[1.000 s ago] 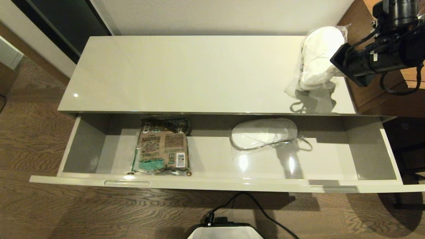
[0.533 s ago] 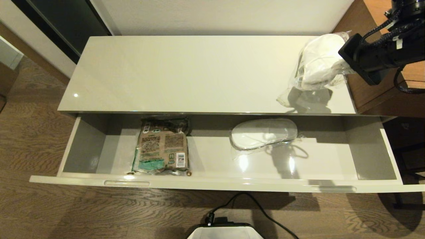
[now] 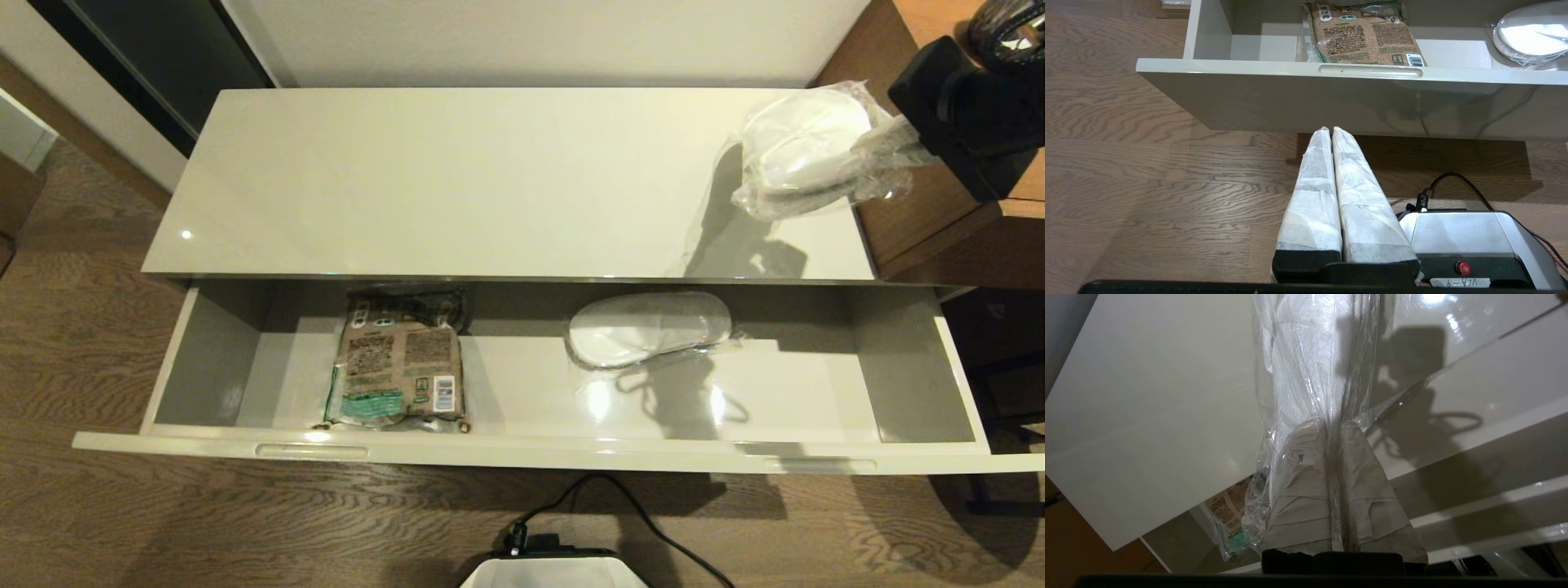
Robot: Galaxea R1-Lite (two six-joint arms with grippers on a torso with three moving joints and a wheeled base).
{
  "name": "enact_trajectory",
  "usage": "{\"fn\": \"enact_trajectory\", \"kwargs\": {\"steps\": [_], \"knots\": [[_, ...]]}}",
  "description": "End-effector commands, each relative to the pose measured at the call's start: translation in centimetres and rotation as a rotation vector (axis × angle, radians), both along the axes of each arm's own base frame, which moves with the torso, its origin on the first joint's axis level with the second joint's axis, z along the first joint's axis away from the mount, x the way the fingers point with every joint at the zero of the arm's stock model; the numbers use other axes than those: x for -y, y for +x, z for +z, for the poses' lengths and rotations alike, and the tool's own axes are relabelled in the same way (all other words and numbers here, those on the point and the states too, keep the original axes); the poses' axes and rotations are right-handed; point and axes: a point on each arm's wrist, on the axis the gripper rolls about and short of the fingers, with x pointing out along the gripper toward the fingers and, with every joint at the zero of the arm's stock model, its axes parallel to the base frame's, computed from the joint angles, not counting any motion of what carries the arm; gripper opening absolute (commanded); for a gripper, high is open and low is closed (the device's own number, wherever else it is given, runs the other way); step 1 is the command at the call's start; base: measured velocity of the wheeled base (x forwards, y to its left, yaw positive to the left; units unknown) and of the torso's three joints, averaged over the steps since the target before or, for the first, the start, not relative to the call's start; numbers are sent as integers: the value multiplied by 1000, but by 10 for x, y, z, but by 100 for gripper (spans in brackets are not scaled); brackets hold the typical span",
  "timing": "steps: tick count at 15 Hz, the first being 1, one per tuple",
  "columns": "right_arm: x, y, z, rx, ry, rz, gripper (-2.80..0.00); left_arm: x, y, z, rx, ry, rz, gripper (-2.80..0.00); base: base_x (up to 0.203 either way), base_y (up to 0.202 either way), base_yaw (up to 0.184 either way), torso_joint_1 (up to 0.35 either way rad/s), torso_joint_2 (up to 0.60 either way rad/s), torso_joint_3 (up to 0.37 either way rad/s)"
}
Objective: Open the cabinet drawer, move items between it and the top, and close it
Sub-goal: Pick up the disposable slippers on the table
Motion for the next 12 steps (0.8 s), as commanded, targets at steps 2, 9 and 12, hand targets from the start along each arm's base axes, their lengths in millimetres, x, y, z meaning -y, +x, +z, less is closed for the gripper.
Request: {"fn": "enact_trajectory", "kwargs": {"steps": [2, 9, 12], "knots": [[0, -41, 15, 31, 16, 21, -280, 0, 0, 0, 0, 0, 0, -280, 0, 0, 0, 0, 0, 0], [8, -58, -5, -152, -53, -105, -280, 0, 0, 0, 0, 0, 0, -280, 0, 0, 0, 0, 0, 0], [12, -68, -10, -204, -83, -141, -280, 0, 0, 0, 0, 0, 0, -280, 0, 0, 0, 0, 0, 0]]}}
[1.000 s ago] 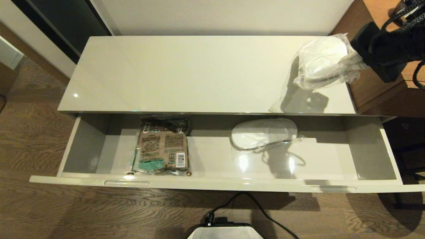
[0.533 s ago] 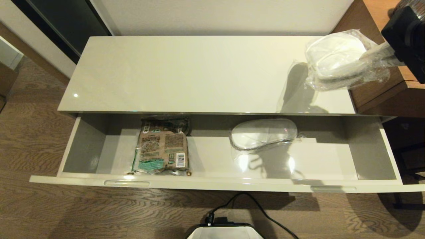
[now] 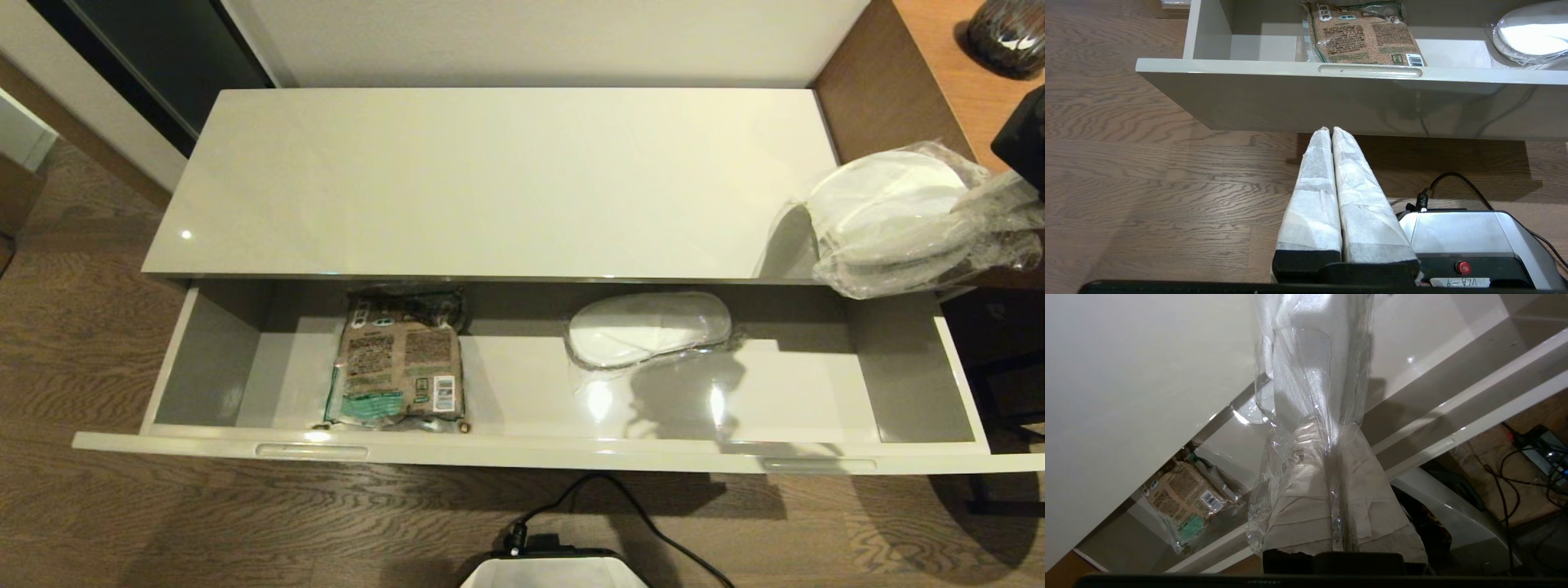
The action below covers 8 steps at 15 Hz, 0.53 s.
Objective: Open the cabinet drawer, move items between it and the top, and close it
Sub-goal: Put the disposable slippers in the drawer
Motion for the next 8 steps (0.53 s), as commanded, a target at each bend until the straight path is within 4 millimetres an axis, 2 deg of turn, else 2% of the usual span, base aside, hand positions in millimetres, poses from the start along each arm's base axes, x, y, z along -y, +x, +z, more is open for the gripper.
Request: {"fn": "enact_trajectory", "kwargs": {"steps": [1, 8], "knots": [[2, -7, -6, -61, -15, -17, -280, 0, 0, 0, 0, 0, 0, -280, 0, 0, 0, 0, 0, 0], [-16, -22, -29, -133, -95, 1, -280, 0, 0, 0, 0, 0, 1, -280, 0, 0, 0, 0, 0, 0]]}}
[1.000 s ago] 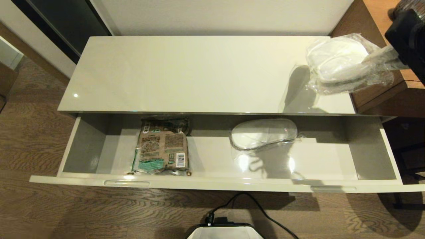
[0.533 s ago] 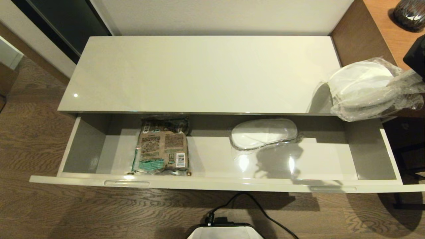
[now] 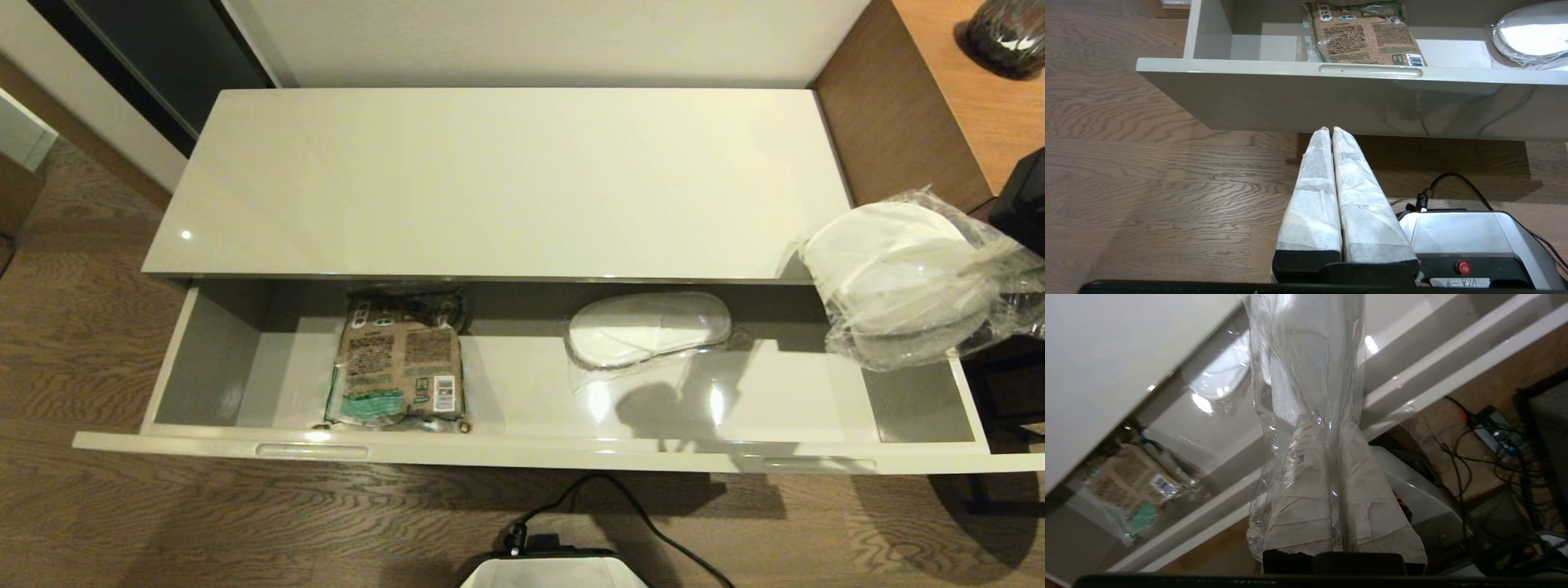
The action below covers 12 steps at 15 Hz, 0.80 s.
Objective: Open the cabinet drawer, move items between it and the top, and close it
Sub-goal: Put the disposable slippers in the drawer
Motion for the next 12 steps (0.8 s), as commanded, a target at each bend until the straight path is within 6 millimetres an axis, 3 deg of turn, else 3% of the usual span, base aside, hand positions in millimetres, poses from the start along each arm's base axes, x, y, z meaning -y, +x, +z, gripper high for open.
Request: {"fn": "enact_trajectory", "kwargs": {"steps": [1, 7, 12], "knots": [[-1, -5, -4, -16, -13, 7, -280, 0, 0, 0, 0, 1, 1, -280, 0, 0, 0, 0, 0, 0], [4, -25, -4, -56, -25, 43, -280, 0, 0, 0, 0, -1, 1, -280, 0, 0, 0, 0, 0, 0], [7, -39, -22, -129, -49, 77, -280, 0, 0, 0, 0, 1, 1, -280, 0, 0, 0, 0, 0, 0]]}}
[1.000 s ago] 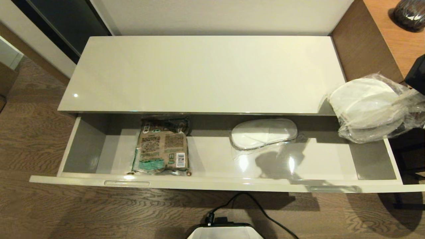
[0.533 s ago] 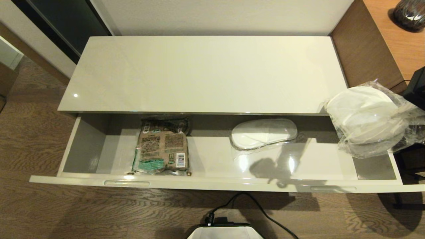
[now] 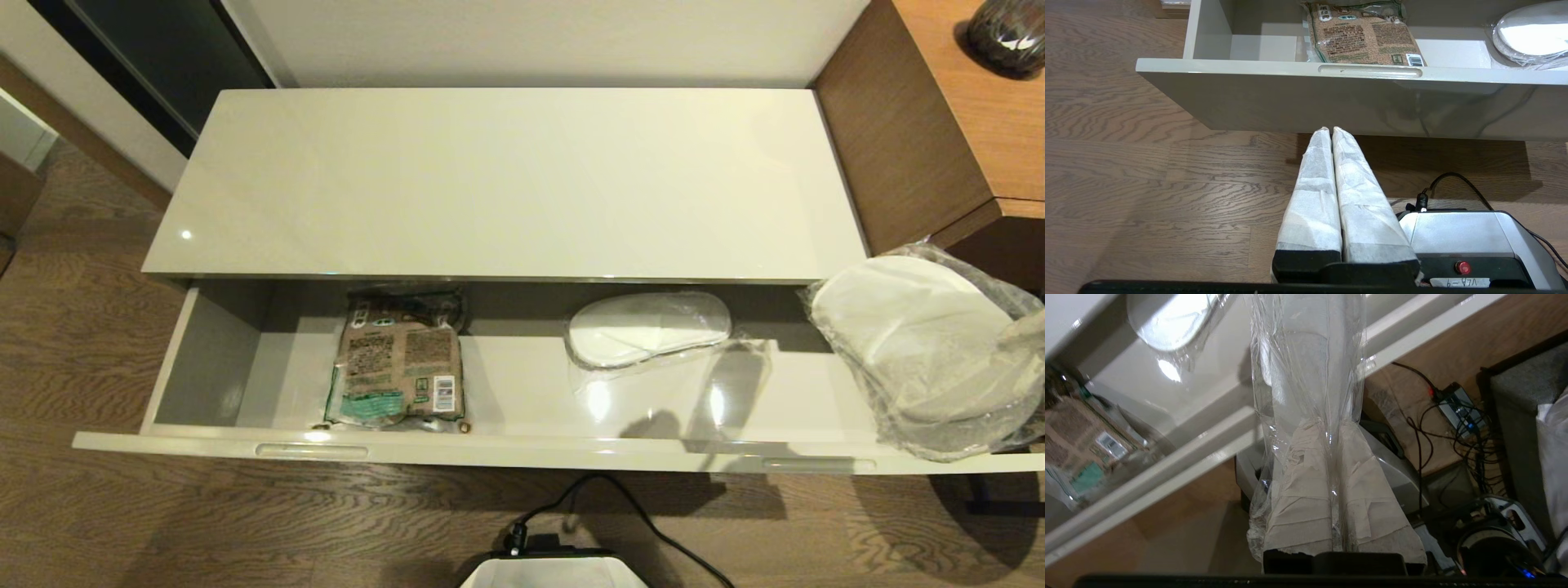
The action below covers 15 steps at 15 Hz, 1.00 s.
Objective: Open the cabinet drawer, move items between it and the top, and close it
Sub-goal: Put the disposable slippers in the drawer
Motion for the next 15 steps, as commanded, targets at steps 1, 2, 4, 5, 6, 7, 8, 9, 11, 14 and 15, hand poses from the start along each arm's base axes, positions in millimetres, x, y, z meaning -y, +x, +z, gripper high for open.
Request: {"fn": "enact_trajectory", "kwargs": {"steps": [1, 2, 4, 5, 6, 7, 8, 9, 11, 14, 15], "knots": [[1, -5, -12, -45, -7, 8, -280, 0, 0, 0, 0, -1, 0, -280, 0, 0, 0, 0, 0, 0], [-1, -1, -18, -69, -4, 11, -280, 0, 0, 0, 0, -1, 0, -280, 0, 0, 0, 0, 0, 0], [-9, 13, -26, -90, -3, 12, -280, 0, 0, 0, 0, 0, 1, -280, 0, 0, 0, 0, 0, 0], [-13, 24, -33, -98, -8, 2, -280, 0, 0, 0, 0, 0, 0, -280, 0, 0, 0, 0, 0, 0], [-17, 36, -40, -95, -4, -13, -280, 0, 0, 0, 0, 1, 0, -280, 0, 0, 0, 0, 0, 0], [-20, 48, -45, -79, 7, -24, -280, 0, 0, 0, 0, 1, 0, -280, 0, 0, 0, 0, 0, 0], [-23, 59, -50, -81, 4, -34, -280, 0, 0, 0, 0, 1, 0, -280, 0, 0, 0, 0, 0, 0], [-24, 71, -55, -87, -1, -51, -280, 0, 0, 0, 0, 1, 0, -280, 0, 0, 0, 0, 0, 0], [-22, 97, -64, -93, -13, -93, -280, 0, 0, 0, 0, 1, 0, -280, 0, 0, 0, 0, 0, 0], [-8, 137, -59, -18, -11, -141, -280, 0, 0, 0, 0, -1, 0, -280, 0, 0, 0, 0, 0, 0], [-6, 149, -60, -13, -12, -154, -280, 0, 0, 0, 0, 0, 0, -280, 0, 0, 0, 0, 0, 0]]}}
